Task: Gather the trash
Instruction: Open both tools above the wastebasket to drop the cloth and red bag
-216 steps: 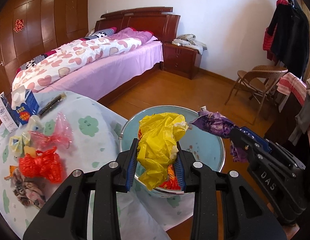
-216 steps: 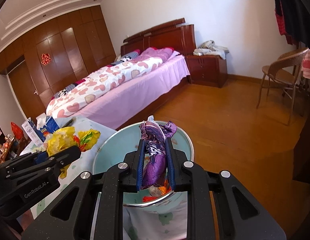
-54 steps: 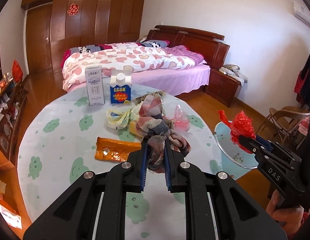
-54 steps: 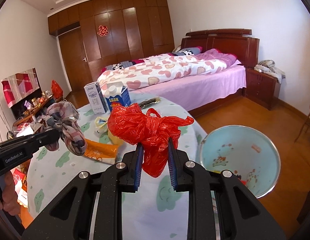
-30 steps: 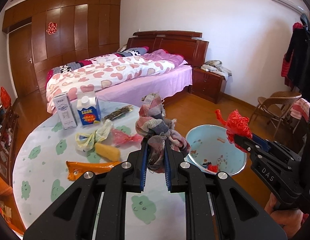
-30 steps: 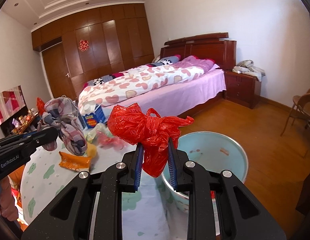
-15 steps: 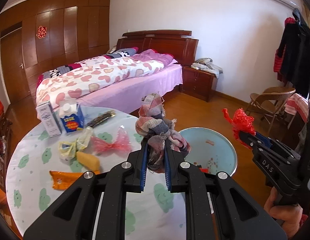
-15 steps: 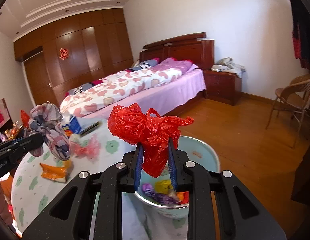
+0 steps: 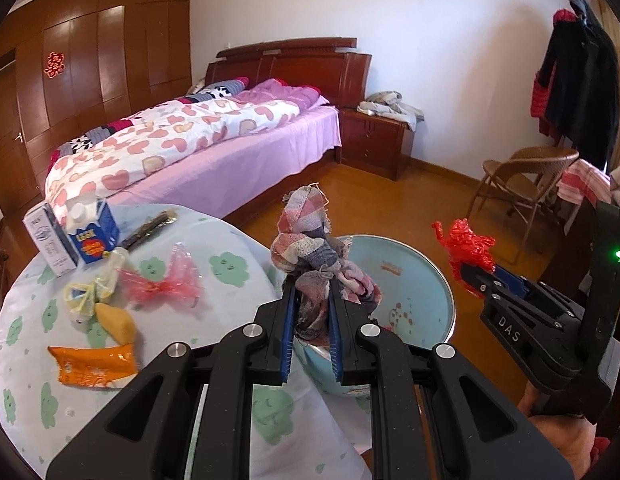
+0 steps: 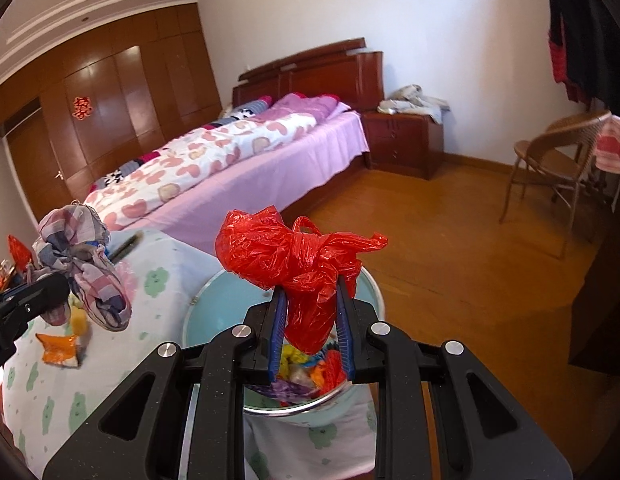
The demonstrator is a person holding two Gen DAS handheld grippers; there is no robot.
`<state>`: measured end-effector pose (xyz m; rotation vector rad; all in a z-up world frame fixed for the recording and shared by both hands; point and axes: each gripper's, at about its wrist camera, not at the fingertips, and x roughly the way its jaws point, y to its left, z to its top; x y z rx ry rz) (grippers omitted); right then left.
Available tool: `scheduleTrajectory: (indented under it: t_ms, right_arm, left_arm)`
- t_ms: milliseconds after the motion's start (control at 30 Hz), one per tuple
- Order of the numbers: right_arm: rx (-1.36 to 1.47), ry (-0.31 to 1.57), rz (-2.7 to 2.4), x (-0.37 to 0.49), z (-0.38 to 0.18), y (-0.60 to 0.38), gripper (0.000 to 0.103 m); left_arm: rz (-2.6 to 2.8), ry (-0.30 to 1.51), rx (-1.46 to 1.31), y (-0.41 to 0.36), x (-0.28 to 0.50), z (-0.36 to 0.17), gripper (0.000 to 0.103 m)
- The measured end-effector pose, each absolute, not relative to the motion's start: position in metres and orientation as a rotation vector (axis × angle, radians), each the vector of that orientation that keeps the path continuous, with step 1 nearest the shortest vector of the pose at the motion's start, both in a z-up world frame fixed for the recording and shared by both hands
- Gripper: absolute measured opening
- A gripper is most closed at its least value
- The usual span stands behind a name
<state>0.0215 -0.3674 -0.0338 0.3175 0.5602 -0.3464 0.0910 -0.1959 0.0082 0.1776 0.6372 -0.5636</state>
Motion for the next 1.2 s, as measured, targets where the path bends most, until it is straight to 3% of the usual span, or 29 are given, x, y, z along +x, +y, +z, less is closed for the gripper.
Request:
scheduleTrajectory:
  t_ms: [767,967,1200]
  right_arm:
    - [0.356,0.704,-0.325,0.032,-0.075,-0.394,0.027]
    - [0.374,0.701,-0.319,0.033,-0.077,-0.395,0.038]
    - [0.371,0.683,-0.332,0.033,-0.074,-0.391,0.05]
  left_arm:
    - [-0.607,0.81,0.23,-0.261,0.123,-0.056,0.016]
    - [-0.593,0.818,0.236,-0.262,0.126,-0.06,0.029]
    - [-0.551,0.802,0.227,-0.253,0.127,-0.057,0.059]
